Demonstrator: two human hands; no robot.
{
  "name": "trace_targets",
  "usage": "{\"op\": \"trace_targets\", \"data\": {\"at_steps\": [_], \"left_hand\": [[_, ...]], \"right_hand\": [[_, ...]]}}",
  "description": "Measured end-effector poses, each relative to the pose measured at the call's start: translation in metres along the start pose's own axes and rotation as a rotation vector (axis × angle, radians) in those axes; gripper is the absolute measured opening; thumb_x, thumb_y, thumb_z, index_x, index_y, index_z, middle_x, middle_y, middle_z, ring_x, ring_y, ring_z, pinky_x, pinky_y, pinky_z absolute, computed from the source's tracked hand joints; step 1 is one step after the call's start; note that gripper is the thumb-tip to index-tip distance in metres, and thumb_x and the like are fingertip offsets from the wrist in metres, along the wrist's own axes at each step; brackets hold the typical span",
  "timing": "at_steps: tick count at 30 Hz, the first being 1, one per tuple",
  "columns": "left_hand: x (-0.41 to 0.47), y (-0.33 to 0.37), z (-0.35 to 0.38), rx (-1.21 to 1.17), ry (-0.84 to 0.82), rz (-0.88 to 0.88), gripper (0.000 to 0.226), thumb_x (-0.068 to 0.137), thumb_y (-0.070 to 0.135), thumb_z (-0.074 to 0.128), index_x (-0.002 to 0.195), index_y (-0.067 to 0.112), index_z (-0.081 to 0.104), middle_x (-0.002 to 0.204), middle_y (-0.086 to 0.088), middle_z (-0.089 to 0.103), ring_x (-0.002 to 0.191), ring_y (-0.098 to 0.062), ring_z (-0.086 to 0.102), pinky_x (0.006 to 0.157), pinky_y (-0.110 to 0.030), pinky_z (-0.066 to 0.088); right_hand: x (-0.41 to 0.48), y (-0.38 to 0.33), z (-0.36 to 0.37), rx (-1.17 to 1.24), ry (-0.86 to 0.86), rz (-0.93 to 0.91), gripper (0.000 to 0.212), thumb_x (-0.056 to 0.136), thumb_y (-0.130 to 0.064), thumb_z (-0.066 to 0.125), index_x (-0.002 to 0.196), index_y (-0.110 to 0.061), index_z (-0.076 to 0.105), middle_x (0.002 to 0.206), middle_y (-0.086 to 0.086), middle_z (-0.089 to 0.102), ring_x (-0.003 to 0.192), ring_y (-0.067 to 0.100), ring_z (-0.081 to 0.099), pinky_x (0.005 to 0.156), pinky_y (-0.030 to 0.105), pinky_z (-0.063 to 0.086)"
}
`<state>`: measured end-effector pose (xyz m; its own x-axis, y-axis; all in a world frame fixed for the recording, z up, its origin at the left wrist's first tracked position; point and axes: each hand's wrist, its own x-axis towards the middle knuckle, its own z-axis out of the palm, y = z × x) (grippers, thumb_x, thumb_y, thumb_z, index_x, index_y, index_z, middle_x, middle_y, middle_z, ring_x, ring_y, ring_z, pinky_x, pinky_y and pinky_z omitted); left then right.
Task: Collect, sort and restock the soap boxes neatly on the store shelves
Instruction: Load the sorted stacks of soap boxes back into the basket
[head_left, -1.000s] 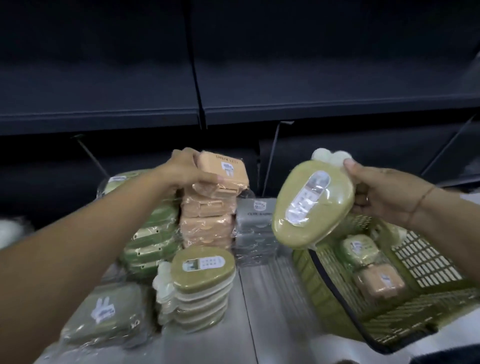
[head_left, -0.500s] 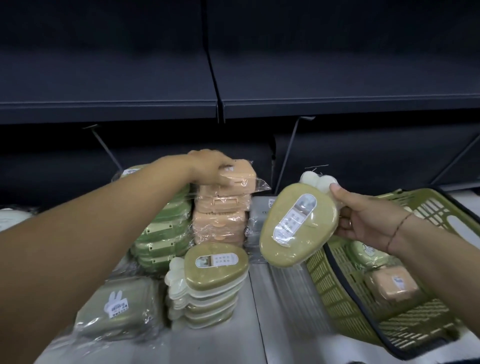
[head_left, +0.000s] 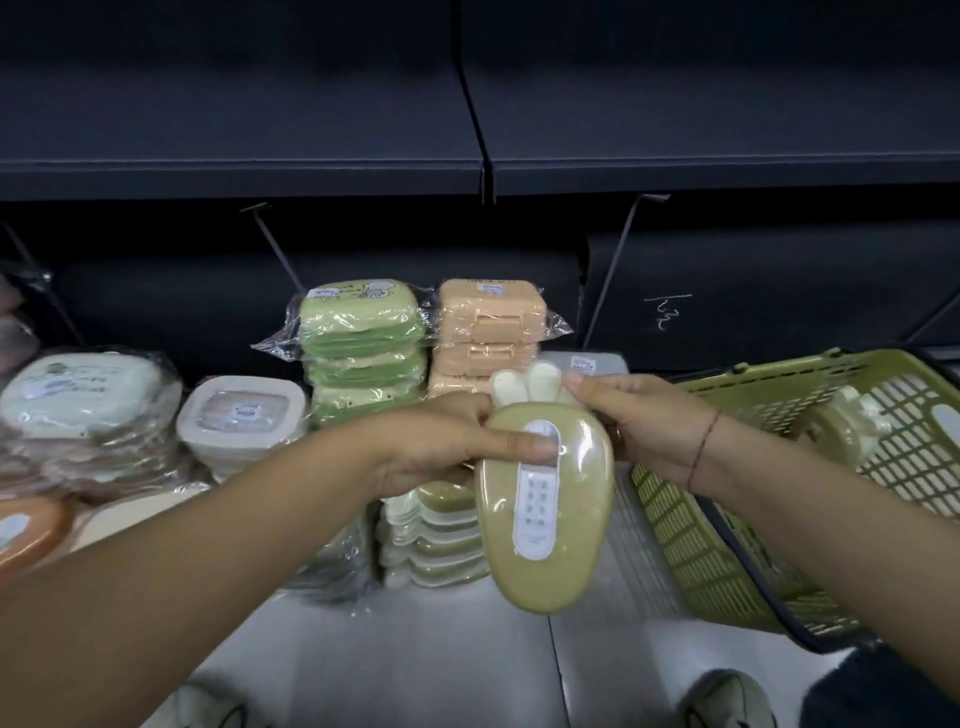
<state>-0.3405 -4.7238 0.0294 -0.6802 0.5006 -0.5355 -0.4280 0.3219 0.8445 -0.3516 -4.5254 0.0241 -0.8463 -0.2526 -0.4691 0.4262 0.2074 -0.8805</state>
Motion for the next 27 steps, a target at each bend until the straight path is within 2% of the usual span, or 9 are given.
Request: {"op": "trace_targets", "data": {"at_steps": [6,11,14,16,19,21,22,25,27], "left_hand": [[-0.005,-0.029,-0.005,-0.735,0.506,0.065,0.036,0.075,0.027,0.079,0.104,0.01,0.068,0.085,-0.004,0.075,0.074,-0.013,0.069,0.061,-0.028,0.058],[-0.005,-0.068,0.025,-0.876,0.62,0.05,0.05,0.08,0.033,0.077,0.118,0.005,0.061,0.103,-0.01,0.073,0.081,-0.016,0.071,0.055,-0.026,0.056],[-0.011,-0.095,0.015,-0.436,0.815,0.135,0.054,0.087,0.063,0.056,0.113,0.016,0.057,0.106,0.0,0.068,0.097,-0.017,0.067,0.084,-0.033,0.056],[-0.024,-0.123,-0.003,0.075,1.007,0.257,0.055,0.092,0.065,0.042,0.115,0.017,0.057,0.111,0.001,0.064,0.108,-0.019,0.06,0.092,-0.027,0.046],[-0.031,-0.181,-0.027,0.771,0.941,0.137,0.09,0.089,0.076,0.008,0.142,0.015,0.047,0.147,-0.005,0.046,0.138,-0.027,0.036,0.113,-0.04,0.025],[-0.03,-0.215,-0.038,0.962,0.803,0.01,0.105,0.079,0.082,-0.012,0.153,0.019,0.028,0.159,0.001,0.024,0.15,-0.024,0.012,0.119,-0.042,0.002],[-0.029,-0.227,-0.041,1.027,0.768,-0.003,0.101,0.083,0.081,-0.009,0.154,0.018,0.026,0.159,-0.001,0.026,0.149,-0.024,0.009,0.118,-0.041,-0.002],[-0.028,-0.238,-0.043,1.124,0.754,-0.024,0.077,0.097,0.068,0.01,0.148,0.015,0.033,0.149,-0.01,0.045,0.141,-0.028,0.022,0.114,-0.041,0.002],[-0.025,-0.24,-0.045,1.146,0.762,-0.017,0.075,0.098,0.067,0.012,0.148,0.015,0.033,0.149,-0.011,0.045,0.14,-0.029,0.023,0.114,-0.042,0.003]], "right_hand": [[-0.019,0.031,0.027,0.258,-0.182,0.242,0.074,0.058,-0.065,0.074,0.118,-0.023,0.065,0.111,0.002,0.07,0.096,0.02,0.065,0.09,0.038,0.053],[-0.016,0.066,0.064,0.615,0.017,0.206,0.101,0.043,-0.039,0.094,0.133,-0.015,0.054,0.11,0.006,0.072,0.083,0.017,0.072,0.061,0.029,0.059],[-0.001,0.074,0.06,0.664,0.146,0.126,0.106,0.039,-0.044,0.095,0.132,-0.015,0.054,0.111,0.006,0.072,0.083,0.015,0.072,0.063,0.029,0.059],[0.007,0.071,0.054,0.635,0.202,0.114,0.082,0.06,-0.04,0.085,0.132,-0.014,0.054,0.106,0.005,0.072,0.084,0.015,0.069,0.065,0.029,0.059],[0.025,0.068,0.046,0.503,0.233,0.165,0.051,0.079,-0.033,0.069,0.126,-0.014,0.059,0.114,0.009,0.068,0.095,0.02,0.064,0.083,0.035,0.055],[0.037,0.066,0.046,0.403,0.238,0.186,0.057,0.073,-0.037,0.073,0.121,-0.011,0.061,0.117,0.012,0.068,0.099,0.023,0.064,0.091,0.041,0.054],[0.042,0.064,0.048,0.349,0.235,0.196,0.061,0.068,-0.04,0.075,0.118,-0.009,0.062,0.114,0.013,0.069,0.097,0.024,0.065,0.092,0.044,0.054],[0.055,0.062,0.054,0.161,0.286,0.197,0.045,0.072,-0.042,0.077,0.099,-0.009,0.064,0.097,0.011,0.071,0.083,0.023,0.064,0.092,0.048,0.054],[0.064,0.067,0.057,0.002,0.371,0.15,0.046,0.076,-0.042,0.078,0.105,-0.008,0.066,0.101,0.009,0.069,0.088,0.024,0.064,0.09,0.047,0.055]]}}
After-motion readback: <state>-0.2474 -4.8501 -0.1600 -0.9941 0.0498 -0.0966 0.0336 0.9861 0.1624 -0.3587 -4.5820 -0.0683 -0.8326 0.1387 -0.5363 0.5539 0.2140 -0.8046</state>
